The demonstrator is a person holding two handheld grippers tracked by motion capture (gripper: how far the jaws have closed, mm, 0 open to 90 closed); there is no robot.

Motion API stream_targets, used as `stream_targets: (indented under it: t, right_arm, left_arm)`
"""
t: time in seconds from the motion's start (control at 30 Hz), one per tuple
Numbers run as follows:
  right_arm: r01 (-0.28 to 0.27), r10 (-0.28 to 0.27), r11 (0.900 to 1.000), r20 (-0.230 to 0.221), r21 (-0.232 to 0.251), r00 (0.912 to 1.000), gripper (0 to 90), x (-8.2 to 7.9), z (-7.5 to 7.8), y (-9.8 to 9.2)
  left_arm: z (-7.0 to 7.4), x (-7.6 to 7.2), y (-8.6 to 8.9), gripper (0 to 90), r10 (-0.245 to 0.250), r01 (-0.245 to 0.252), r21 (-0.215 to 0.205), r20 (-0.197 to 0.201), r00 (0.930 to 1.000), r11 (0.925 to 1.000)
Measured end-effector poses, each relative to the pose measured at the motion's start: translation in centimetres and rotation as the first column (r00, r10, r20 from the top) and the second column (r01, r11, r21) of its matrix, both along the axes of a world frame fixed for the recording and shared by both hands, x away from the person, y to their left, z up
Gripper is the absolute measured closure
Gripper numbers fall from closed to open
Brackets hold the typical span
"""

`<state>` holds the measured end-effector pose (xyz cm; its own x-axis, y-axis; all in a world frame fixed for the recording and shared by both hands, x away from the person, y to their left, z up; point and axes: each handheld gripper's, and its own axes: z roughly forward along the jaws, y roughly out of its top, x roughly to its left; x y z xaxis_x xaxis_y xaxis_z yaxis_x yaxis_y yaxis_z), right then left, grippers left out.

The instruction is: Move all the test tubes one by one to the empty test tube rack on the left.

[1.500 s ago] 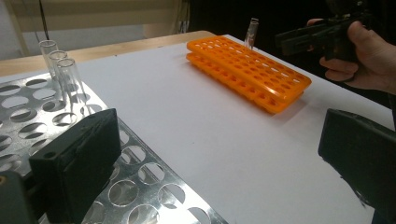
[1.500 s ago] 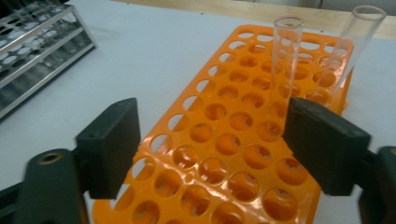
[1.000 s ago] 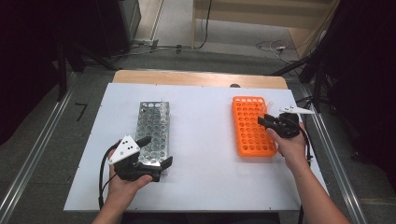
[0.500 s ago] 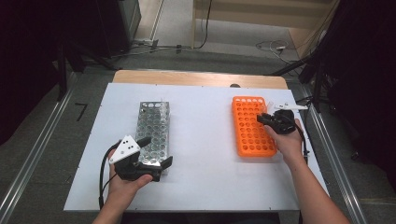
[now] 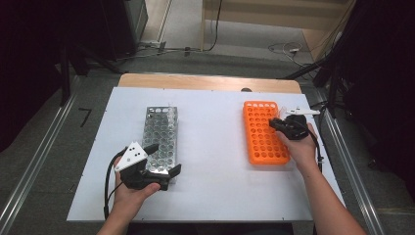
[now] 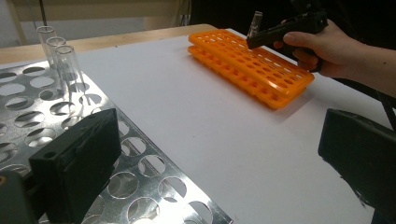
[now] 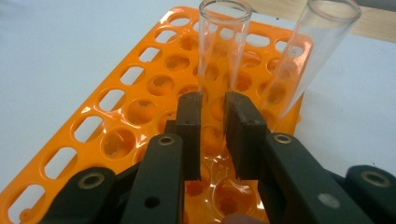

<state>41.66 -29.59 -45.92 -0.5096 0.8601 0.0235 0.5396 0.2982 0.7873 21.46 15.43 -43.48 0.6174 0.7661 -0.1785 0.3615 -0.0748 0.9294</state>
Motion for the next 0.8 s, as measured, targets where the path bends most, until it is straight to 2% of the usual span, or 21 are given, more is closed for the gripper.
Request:
stream_targets:
  t: [0.3,0.43,0.8]
  right_arm:
    - [0.002,-0.005,0.999,0.067,0.033,0.9978,73.9,-1.0,1.6,-0.3]
    - [-0.004,-0.003,0.997,0.088,0.078,0.9961,74.0,-1.6,2.5,-0.7]
    - [-0.090,0.076,0.988,0.116,0.123,0.9903,74.0,-4.2,3.8,0.3]
  left_arm:
    - [0.0,0.0,-0.1,0.0,-0.005,0.005,0.000,0.002,1.0000,1.0000]
    - [0.1,0.0,-0.2,0.0,-0.009,0.009,0.001,0.004,1.0000,1.0000]
    - [0.1,-0.1,-0.3,0.0,-0.016,0.016,0.004,0.007,0.9999,0.9999]
